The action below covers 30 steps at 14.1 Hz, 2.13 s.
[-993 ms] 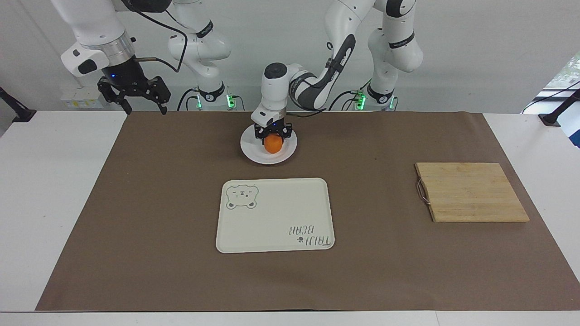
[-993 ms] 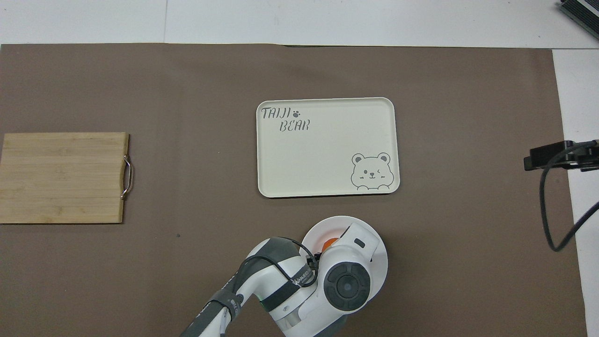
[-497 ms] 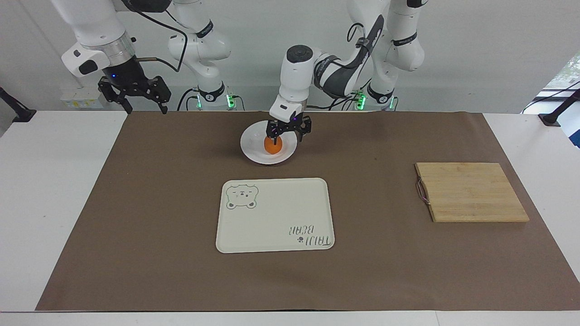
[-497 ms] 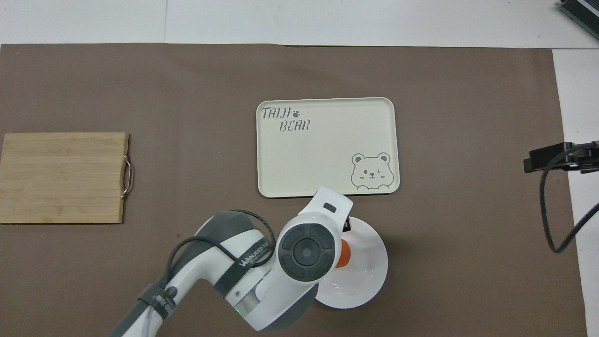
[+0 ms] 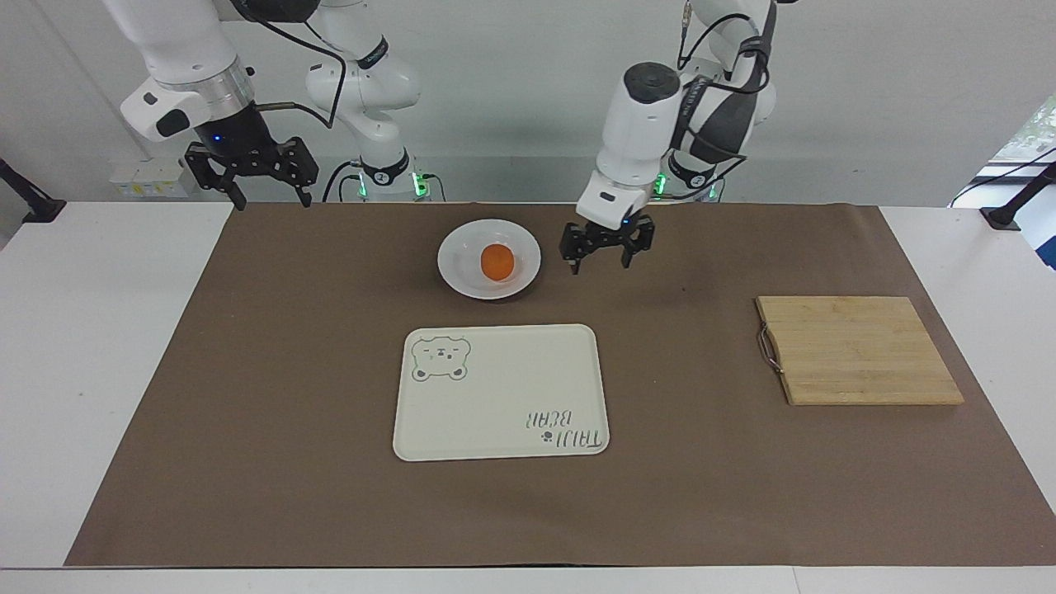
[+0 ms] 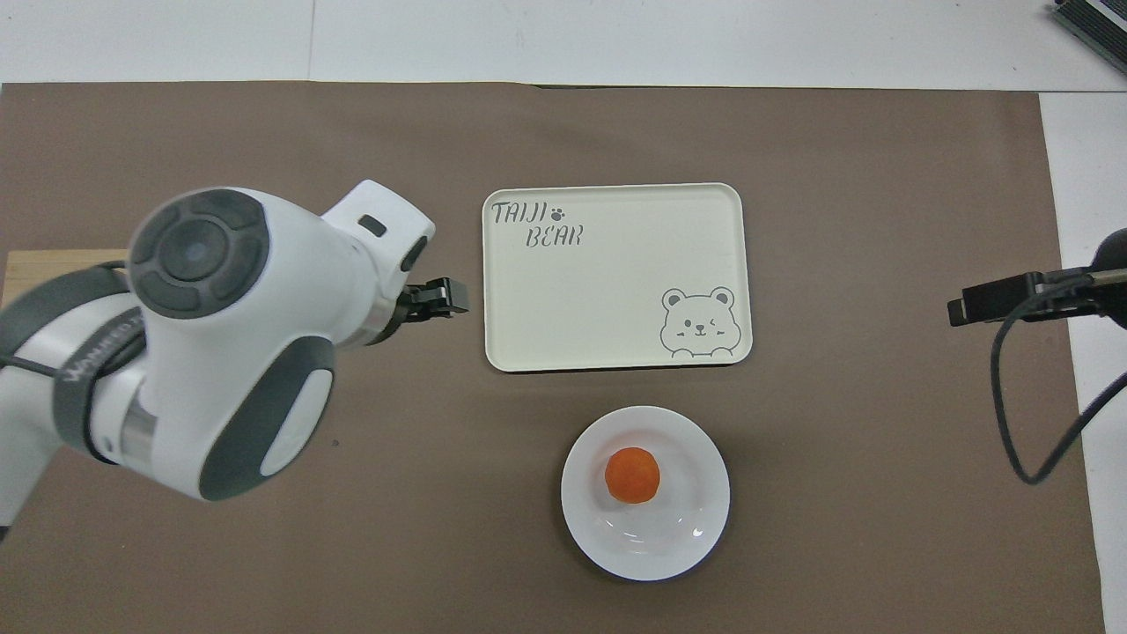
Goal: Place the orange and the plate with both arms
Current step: 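Release the orange onto the plate while the right gripper reaches in, then retract the left gripper while the right gripper reaches the plate rim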
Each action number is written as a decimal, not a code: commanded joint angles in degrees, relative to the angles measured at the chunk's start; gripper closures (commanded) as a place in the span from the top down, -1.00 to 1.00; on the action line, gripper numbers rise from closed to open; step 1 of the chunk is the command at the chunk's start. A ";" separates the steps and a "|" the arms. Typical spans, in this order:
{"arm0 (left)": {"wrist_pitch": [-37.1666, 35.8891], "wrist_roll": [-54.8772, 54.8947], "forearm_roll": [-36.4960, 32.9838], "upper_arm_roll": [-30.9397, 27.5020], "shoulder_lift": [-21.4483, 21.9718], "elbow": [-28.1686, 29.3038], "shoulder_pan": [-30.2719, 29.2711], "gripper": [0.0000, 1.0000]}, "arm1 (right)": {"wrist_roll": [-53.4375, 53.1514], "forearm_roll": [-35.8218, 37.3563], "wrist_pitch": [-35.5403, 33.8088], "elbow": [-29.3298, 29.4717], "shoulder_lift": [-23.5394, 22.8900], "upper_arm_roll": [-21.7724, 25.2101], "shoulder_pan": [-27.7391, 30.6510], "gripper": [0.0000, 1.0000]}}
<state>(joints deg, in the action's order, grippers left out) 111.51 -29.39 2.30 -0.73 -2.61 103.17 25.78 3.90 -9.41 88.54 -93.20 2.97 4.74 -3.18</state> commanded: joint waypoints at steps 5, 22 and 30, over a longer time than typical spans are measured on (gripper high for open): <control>-1.82 19.69 0.16 0.82 -0.12 -2.45 -15.74 1.00 | 5.48 -20.46 11.81 -19.18 1.43 0.01 0.82 1.00; -20.97 27.91 -0.27 0.99 3.39 -10.45 -26.66 1.00 | 37.49 -53.96 30.29 -53.83 0.90 -0.08 -4.02 1.00; -26.96 26.58 -0.54 1.26 1.83 -14.74 -26.05 1.00 | 39.69 -58.00 29.15 -59.20 2.39 -0.17 -4.90 1.00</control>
<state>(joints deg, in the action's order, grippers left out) 88.02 -2.12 2.27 0.67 1.13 92.66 -0.40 42.17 -64.43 117.68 -150.84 3.33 4.66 -7.25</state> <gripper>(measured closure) 0.000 0.000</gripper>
